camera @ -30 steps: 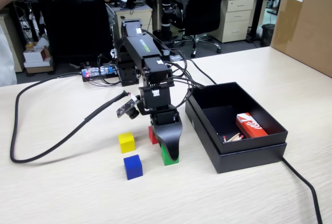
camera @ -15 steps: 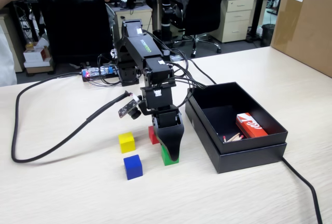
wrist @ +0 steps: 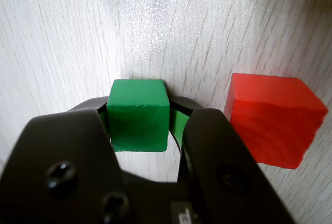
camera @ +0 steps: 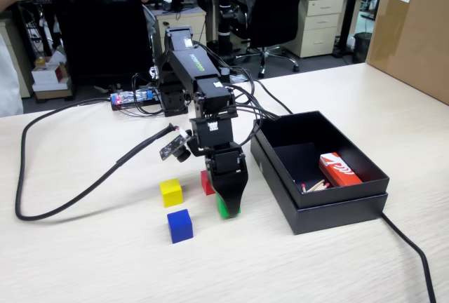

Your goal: Put the green cube on top of the red cube

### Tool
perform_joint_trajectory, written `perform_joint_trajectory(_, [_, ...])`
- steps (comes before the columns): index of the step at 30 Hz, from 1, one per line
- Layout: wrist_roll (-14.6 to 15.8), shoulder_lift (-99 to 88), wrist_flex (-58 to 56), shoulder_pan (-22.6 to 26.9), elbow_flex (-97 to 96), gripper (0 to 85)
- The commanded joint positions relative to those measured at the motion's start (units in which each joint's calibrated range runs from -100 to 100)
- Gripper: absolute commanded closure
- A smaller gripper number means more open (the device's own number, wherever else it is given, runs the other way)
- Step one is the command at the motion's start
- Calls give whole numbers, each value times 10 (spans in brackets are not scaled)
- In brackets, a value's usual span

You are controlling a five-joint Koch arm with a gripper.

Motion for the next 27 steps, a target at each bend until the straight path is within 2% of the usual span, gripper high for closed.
perform_joint_trajectory(1, [-1,-54,15,-1,55,846])
perform_joint_trajectory(9, [2,-206,11,-9,32,846])
perform_joint_trajectory(17, [7,-353,11,-11,-108,846])
perform_joint_trajectory(27, [16,-438,3,-4,-203,846])
